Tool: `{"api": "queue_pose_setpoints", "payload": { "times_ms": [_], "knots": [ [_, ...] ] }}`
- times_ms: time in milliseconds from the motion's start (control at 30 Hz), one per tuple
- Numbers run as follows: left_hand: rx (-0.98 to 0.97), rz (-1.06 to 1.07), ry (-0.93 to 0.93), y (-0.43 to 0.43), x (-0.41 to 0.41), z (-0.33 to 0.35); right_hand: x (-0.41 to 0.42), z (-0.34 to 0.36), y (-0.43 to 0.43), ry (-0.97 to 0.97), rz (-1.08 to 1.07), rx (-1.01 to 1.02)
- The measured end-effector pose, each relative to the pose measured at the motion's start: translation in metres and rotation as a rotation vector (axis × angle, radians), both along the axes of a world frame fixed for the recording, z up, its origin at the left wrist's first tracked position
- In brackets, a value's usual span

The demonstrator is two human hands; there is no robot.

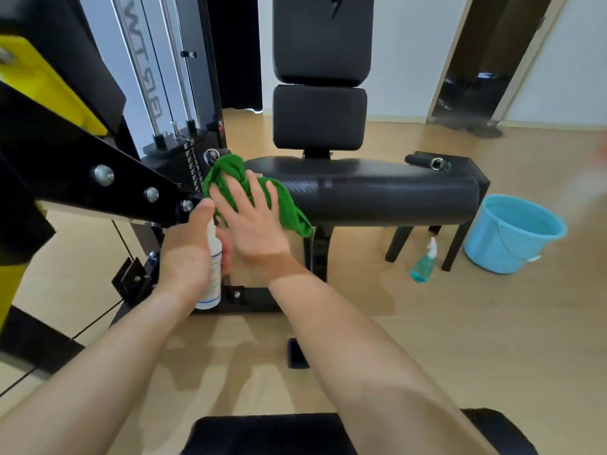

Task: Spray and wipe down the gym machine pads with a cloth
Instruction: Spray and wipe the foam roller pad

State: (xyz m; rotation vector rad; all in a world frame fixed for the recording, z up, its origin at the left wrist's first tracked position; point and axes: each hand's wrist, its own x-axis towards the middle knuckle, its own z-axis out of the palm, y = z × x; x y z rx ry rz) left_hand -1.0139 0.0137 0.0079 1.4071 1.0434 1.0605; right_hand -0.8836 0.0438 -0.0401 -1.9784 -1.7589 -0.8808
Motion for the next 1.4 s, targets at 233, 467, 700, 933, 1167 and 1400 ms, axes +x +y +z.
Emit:
{"api": "queue_pose_setpoints", "payload": {
  "times_ms": [233,467,700,933,1167,1400],
  "knots": [
    [-0.026,-0.063,0.093,-0.012,0.024,-0.017,0.150,0.010,-0.102,-0.066,-0.110,0.019],
    [-0.026,-0.065,0.101,-0.035,0.058,-0.014,0.238,0.019,-0.184,0.325,-0.535,0.134],
    [-0.064,-0.068,0.048,-0.029,0.051,0.001,0.140,0.032,-0.104,0.233,-0.344,0.188],
    [-0.066,0.058,-0.087,-0.001,0.007,0.007,-0.001,0.036,0.006,0.075,-0.045,0.065],
    [-0.085,0.115,-0.110,0.005,-0.010,-0.002,-0.012,0.018,0.028,-0.394,0.171,-0.203],
    [-0.079,0.046,-0.034,-0.018,0.031,-0.020,0.127,0.016,-0.075,-0.405,0.130,-0.164]
  ]
}}
